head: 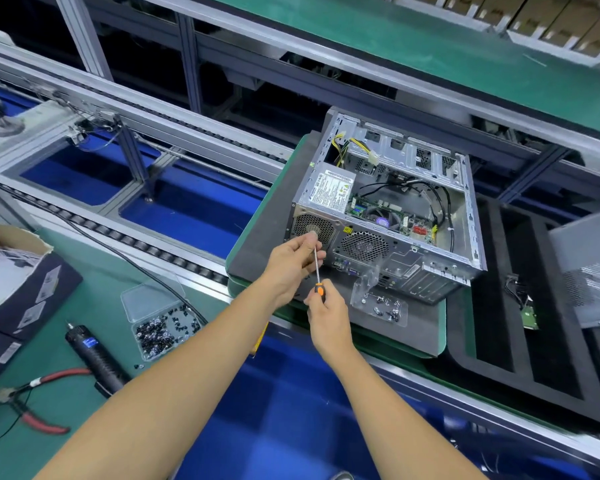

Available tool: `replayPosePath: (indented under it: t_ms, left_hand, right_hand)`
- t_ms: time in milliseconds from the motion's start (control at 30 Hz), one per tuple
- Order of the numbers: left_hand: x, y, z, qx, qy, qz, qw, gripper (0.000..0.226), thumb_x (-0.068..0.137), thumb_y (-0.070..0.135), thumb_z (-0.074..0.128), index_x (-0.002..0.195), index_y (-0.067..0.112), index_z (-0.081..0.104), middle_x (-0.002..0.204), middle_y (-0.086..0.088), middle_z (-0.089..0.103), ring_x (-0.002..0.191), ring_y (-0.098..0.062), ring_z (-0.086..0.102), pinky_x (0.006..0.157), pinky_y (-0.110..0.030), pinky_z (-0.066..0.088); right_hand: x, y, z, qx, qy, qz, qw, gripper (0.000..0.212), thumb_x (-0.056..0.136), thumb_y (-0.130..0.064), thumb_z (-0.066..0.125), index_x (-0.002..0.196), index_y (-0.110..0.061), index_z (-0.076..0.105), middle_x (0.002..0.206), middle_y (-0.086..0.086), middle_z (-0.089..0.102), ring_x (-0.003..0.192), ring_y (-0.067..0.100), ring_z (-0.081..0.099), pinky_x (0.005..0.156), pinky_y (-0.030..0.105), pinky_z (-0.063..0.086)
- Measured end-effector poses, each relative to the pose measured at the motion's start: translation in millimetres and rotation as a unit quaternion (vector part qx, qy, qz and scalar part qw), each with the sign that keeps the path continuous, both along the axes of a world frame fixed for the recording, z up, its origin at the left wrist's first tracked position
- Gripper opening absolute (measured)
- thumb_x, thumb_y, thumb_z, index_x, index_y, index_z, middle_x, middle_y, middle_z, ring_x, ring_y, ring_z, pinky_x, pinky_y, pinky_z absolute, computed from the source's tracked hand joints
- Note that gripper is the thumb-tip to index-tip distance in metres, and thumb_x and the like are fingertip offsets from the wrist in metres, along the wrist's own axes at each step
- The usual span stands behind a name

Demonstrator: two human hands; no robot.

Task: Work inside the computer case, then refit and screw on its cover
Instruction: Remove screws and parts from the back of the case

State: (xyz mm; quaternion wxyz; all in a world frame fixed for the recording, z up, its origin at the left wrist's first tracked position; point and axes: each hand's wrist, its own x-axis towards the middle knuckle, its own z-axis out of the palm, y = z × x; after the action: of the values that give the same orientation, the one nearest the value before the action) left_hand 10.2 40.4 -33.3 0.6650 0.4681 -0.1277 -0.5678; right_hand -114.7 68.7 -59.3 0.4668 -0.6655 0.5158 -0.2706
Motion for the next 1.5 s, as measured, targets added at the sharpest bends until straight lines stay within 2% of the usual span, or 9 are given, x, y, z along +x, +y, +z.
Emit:
replayPosePath:
  t_ms: [100, 200, 333, 500, 700, 833, 1000, 1333, 1500]
  left_hand:
    - [3.5, -2.4, 10.4, 0.025, 0.009, -0.038, 0.999, 0.024, 0.097, 0.031, 0.068, 0.098, 0.007, 0.066, 0.079, 0.0, 0.067, 0.07, -0.008, 0.068, 0.069, -0.021, 0.058]
    - [4.2, -5.7, 23.5, 0.036, -0.011, -0.071, 0.997, 0.027, 0.094, 0.032, 0.072, 0.095, 0.006, 0.068, 0.077, -0.001, 0.069, 0.07, -0.009, 0.07, 0.068, -0.021, 0.057]
    - [-5.2, -11.8, 38.2, 0.059, -0.037, -0.065, 0.995, 0.031, 0.09, 0.03, 0.078, 0.099, 0.001, 0.073, 0.078, -0.003, 0.075, 0.072, -0.01, 0.073, 0.067, -0.021, 0.058]
    - [-18.6, -20.2, 45.6, 0.087, -0.02, -0.047, 0.995, 0.026, 0.087, 0.023, 0.081, 0.099, 0.001, 0.075, 0.077, -0.006, 0.076, 0.068, -0.012, 0.074, 0.064, -0.021, 0.059]
    - [-15.7, -24.6, 46.1, 0.096, -0.022, -0.031, 0.995, 0.023, 0.086, 0.022, 0.082, 0.095, 0.001, 0.076, 0.078, -0.008, 0.077, 0.069, -0.014, 0.075, 0.063, -0.022, 0.059]
    - [-12.1, -25.7, 46.7, 0.096, -0.048, -0.032, 0.994, 0.022, 0.086, 0.021, 0.082, 0.094, 0.002, 0.076, 0.077, -0.008, 0.076, 0.067, -0.015, 0.074, 0.062, -0.023, 0.059]
    - [-9.3, -26.2, 46.4, 0.093, -0.089, -0.02, 0.991, 0.016, 0.088, 0.02, 0.081, 0.09, 0.005, 0.077, 0.073, -0.007, 0.076, 0.066, -0.014, 0.074, 0.06, -0.022, 0.058]
    - [-8.4, -25.0, 51.3, 0.057, -0.192, -0.02, 0.98, 0.02, 0.093, 0.018, 0.074, 0.077, 0.006, 0.076, 0.068, -0.007, 0.07, 0.06, -0.016, 0.066, 0.059, -0.026, 0.057]
    - [-12.2, -25.0, 55.0, 0.054, -0.25, -0.015, 0.967, 0.022, 0.096, 0.016, 0.071, 0.084, -0.002, 0.074, 0.068, -0.009, 0.068, 0.056, -0.016, 0.064, 0.054, -0.028, 0.057]
  right_hand:
    - [-1.2, -1.1, 7.5, -0.012, 0.025, -0.01, 1.0, 0.017, 0.087, -0.034, 0.04, 0.078, -0.02, 0.042, 0.058, -0.013, 0.05, 0.058, 0.019, 0.041, 0.058, 0.038, 0.035]
    - [2.7, 1.8, 14.4, 0.026, -0.024, -0.033, 0.999, 0.015, 0.092, -0.023, 0.044, 0.077, -0.021, 0.042, 0.054, -0.015, 0.049, 0.056, 0.019, 0.039, 0.057, 0.039, 0.032]
    - [11.4, 4.7, 29.9, 0.125, -0.093, -0.091, 0.984, 0.04, 0.094, -0.009, 0.044, 0.065, -0.035, 0.038, 0.052, -0.01, 0.038, 0.046, 0.013, 0.029, 0.045, 0.028, 0.024]
    - [16.0, 2.9, 45.1, 0.174, -0.113, -0.116, 0.971, 0.02, 0.096, -0.008, 0.038, 0.079, -0.018, 0.037, 0.062, 0.002, 0.035, 0.043, 0.011, 0.024, 0.041, 0.02, 0.021]
    - [15.1, -4.2, 56.7, 0.208, -0.113, -0.094, 0.967, 0.019, 0.096, -0.008, 0.038, 0.079, -0.017, 0.036, 0.056, 0.002, 0.03, 0.042, 0.013, 0.02, 0.04, 0.02, 0.018]
    - [17.3, -3.8, 58.3, 0.23, -0.118, -0.091, 0.962, 0.014, 0.096, -0.007, 0.036, 0.085, -0.016, 0.038, 0.06, 0.005, 0.027, 0.045, 0.013, 0.018, 0.044, 0.021, 0.014]
    - [19.5, -3.3, 59.5, 0.253, -0.135, -0.081, 0.955, 0.013, 0.097, -0.008, 0.034, 0.09, -0.018, 0.04, 0.062, 0.007, 0.028, 0.045, 0.012, 0.017, 0.041, 0.018, 0.015]
    - [22.7, -3.6, 61.5, 0.269, -0.139, -0.077, 0.95, 0.017, 0.097, -0.012, 0.032, 0.083, -0.017, 0.039, 0.056, 0.004, 0.035, 0.041, 0.013, 0.021, 0.041, 0.017, 0.017]
    - [20.0, -4.0, 62.8, 0.268, -0.129, -0.08, 0.951, 0.019, 0.099, -0.014, 0.028, 0.085, -0.016, 0.04, 0.055, 0.003, 0.035, 0.041, 0.013, 0.022, 0.042, 0.018, 0.017]
